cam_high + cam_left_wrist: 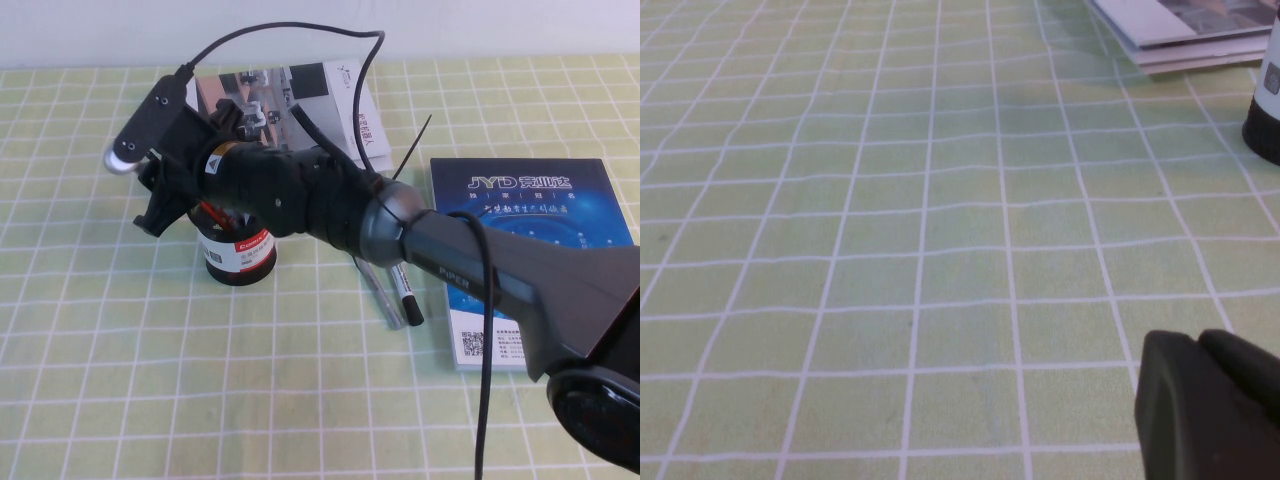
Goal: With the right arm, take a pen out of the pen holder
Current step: 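Take a marker out of the pen holder and lay it on the table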
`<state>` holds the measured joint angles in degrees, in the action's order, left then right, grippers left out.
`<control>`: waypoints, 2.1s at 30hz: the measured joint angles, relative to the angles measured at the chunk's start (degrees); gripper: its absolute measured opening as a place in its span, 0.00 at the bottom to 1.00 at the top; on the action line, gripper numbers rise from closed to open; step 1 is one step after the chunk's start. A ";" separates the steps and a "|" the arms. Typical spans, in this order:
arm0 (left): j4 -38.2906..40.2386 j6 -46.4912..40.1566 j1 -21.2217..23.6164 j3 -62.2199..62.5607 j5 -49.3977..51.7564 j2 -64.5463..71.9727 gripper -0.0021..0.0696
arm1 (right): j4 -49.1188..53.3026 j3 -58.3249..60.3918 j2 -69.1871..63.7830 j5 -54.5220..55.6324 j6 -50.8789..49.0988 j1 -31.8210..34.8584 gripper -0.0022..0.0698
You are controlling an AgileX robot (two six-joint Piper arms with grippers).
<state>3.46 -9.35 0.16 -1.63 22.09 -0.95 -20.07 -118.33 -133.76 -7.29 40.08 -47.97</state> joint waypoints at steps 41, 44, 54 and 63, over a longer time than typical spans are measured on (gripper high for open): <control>0.00 0.00 0.00 0.00 0.00 0.00 0.02 | -0.43 -0.09 9.10 -6.07 0.08 0.00 0.06; 0.00 0.00 0.00 0.00 0.00 0.00 0.02 | -0.43 -0.09 11.46 -7.21 -0.51 0.00 0.06; 0.00 0.00 0.00 0.00 0.00 0.00 0.02 | 3.45 -0.09 17.78 -14.18 -8.88 1.01 0.06; 0.00 0.00 0.00 0.00 0.00 0.00 0.02 | 24.87 -0.09 23.69 -30.28 -38.22 4.85 0.06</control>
<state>3.46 -9.35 0.16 -1.63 22.09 -0.95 4.80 -118.42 -110.07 -37.56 1.86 -43.12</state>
